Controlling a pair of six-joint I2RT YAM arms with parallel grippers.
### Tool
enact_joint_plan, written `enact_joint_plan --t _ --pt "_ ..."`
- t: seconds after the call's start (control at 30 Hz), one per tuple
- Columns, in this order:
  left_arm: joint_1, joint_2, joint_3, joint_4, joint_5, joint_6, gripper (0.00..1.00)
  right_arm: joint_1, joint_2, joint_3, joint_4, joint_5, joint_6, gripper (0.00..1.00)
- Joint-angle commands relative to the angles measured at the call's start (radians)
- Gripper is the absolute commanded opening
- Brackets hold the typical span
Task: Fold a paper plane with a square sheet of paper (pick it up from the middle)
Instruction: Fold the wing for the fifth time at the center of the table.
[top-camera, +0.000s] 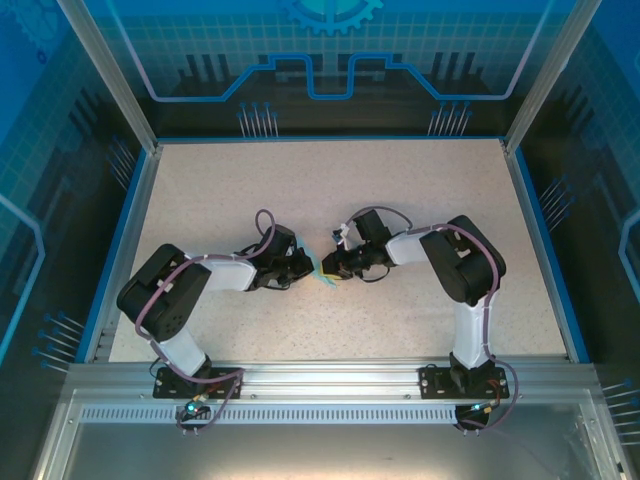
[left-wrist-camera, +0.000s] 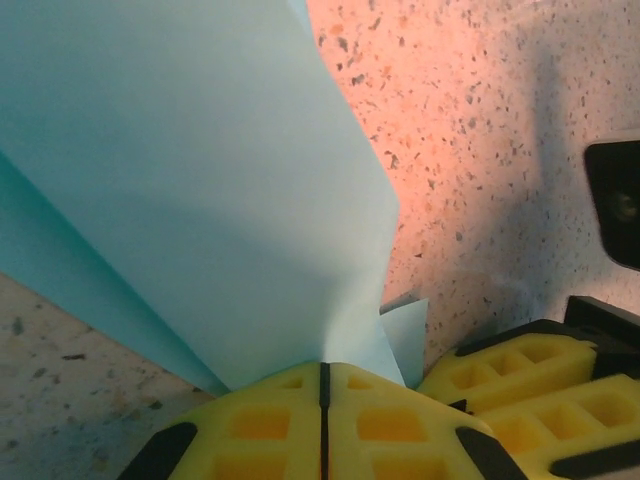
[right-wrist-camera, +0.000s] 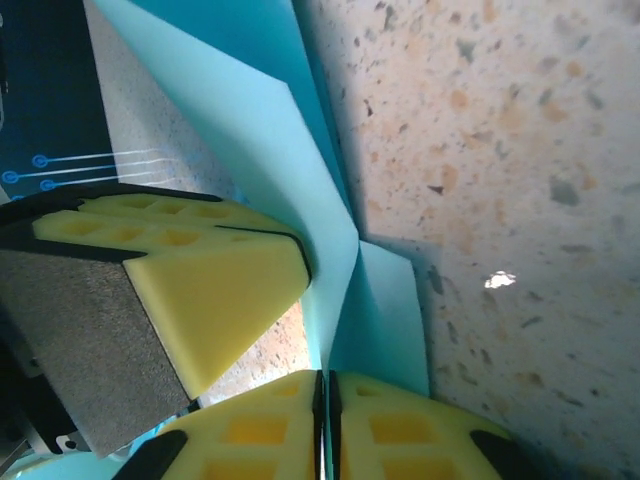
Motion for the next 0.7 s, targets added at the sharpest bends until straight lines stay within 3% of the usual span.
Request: enact_joint_plan --t 0.0,0.2,0.4,0.67 --pt "-0.001 0.031 0.005 -0.066 -0.063 -0.031 0.05 -0.013 -0.034 0.018 -0.092 0.091 -0.064 0.16" --pt "0.0 0.03 0.003 -0.061 -0.066 -0.046 0.05 0.0 -0.093 0.022 -0.14 0.124 -0.13 0.23" --pt "0.0 0.029 0.004 -0.058 -0.061 -0.053 0.06 0.049 -0.14 0.043 -0.244 0.242 -0.226 0.25" --pt "-0.001 0.029 0.006 -0.057 -0.056 -0.059 0.06 0.093 -0.137 0.071 -0.295 0.307 -0.267 0.25"
